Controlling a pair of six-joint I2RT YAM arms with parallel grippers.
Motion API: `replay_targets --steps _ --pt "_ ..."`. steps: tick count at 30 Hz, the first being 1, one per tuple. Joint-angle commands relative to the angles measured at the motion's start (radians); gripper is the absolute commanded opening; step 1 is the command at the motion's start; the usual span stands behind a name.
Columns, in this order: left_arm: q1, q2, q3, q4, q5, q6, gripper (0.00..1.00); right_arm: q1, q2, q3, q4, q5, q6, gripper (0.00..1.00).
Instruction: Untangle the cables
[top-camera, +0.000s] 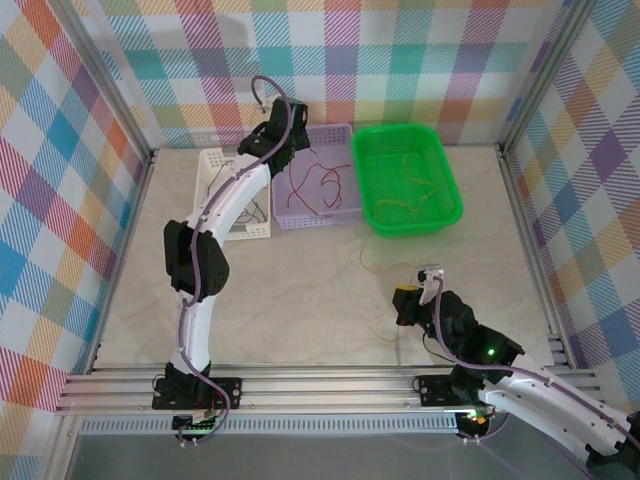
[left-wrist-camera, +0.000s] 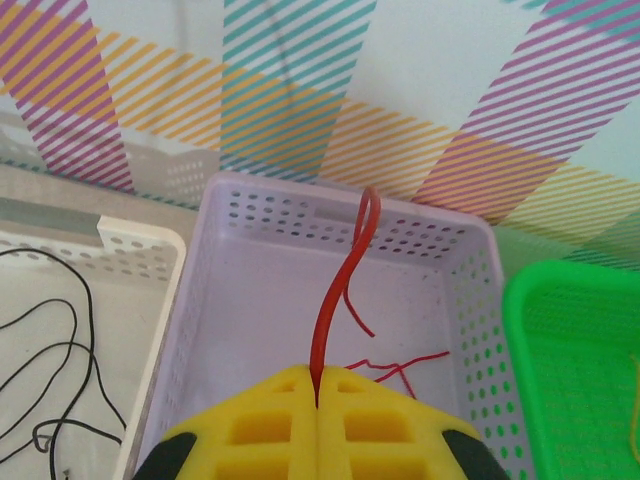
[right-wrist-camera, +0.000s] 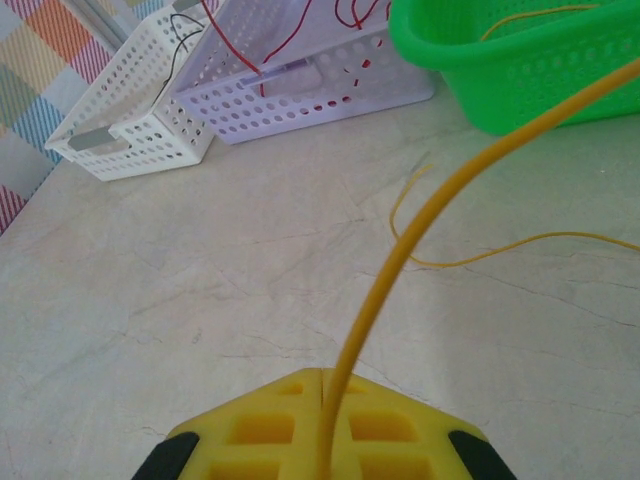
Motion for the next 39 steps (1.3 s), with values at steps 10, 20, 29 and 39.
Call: replay_targets --steps 10,20,29,39 --pt "-0.001 0.144 -0.003 0.048 -0.074 -0.019 0.0 -0.005 0.034 0.005 0.078 -0.031 -0.043 0.0" --pt "-0.006 0.242 0.181 -0.029 -0.072 0.037 0.0 -0.005 0.07 0.006 0.113 -0.034 -0.056 0.0" --pt "-0.005 0.191 0.23 0.026 -0.083 0.096 0.0 -0.005 0.147 0.014 0.159 -0.051 -0.073 0.0" --pt "0.011 0.213 0.309 0.061 -0.101 0.11 0.0 -0.004 0.191 0.016 0.191 -0.06 -0.081 0.0"
